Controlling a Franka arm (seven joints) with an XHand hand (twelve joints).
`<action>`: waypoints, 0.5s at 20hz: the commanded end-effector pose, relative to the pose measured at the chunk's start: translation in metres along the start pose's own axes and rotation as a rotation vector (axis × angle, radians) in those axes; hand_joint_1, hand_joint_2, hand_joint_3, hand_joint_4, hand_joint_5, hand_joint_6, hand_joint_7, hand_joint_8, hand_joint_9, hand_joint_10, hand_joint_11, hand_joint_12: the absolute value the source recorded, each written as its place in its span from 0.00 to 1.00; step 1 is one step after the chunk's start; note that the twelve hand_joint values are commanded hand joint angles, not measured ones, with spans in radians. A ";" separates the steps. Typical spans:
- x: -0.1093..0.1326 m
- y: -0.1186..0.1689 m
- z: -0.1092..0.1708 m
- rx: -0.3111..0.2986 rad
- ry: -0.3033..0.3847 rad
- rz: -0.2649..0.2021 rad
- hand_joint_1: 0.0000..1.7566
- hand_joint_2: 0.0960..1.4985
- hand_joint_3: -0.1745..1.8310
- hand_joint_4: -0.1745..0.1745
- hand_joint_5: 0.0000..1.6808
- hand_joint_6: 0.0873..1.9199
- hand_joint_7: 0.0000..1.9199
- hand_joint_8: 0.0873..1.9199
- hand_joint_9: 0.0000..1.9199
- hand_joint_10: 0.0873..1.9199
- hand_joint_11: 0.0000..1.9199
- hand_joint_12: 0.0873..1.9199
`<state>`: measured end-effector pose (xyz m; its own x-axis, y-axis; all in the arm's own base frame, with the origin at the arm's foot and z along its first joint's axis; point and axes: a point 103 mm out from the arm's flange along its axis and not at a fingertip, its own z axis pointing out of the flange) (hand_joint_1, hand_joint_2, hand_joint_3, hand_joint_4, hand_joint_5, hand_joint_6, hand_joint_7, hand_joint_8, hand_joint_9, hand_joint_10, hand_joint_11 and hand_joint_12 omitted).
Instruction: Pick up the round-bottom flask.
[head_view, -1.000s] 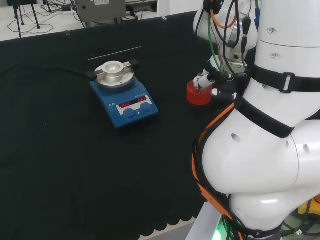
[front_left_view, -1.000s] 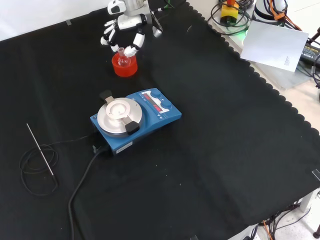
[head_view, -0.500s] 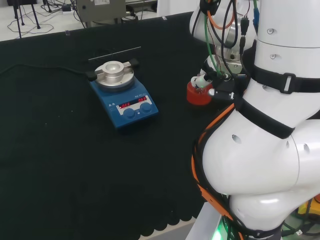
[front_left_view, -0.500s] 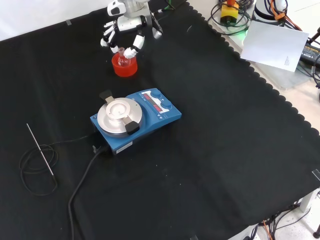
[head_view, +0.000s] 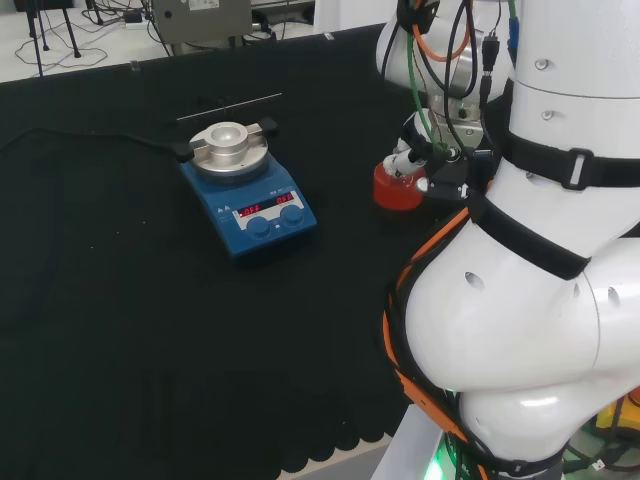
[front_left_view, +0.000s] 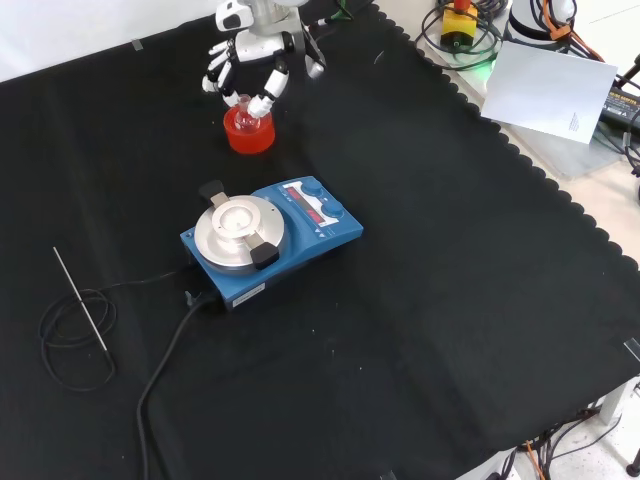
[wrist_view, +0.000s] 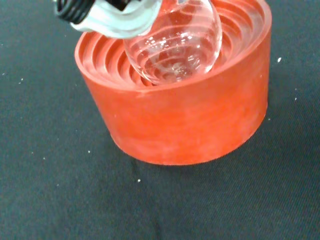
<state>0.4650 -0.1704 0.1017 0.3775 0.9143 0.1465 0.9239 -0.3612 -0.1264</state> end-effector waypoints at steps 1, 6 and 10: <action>0.002 0.000 -0.003 -0.012 -0.011 0.000 0.59 0.48 0.45 0.95 0.58 0.61 0.22 0.28 0.32 0.27 0.11 0.68; 0.001 0.002 -0.016 -0.004 -0.008 -0.004 0.59 0.47 0.46 0.95 0.58 0.61 0.22 0.28 0.33 0.27 0.12 0.68; 0.014 0.000 -0.029 0.016 0.003 0.006 0.59 0.47 0.47 0.95 0.58 0.62 0.22 0.28 0.33 0.27 0.12 0.68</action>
<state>0.4677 -0.1689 0.1164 0.3739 0.9164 0.1430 0.9252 -0.3577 -0.1271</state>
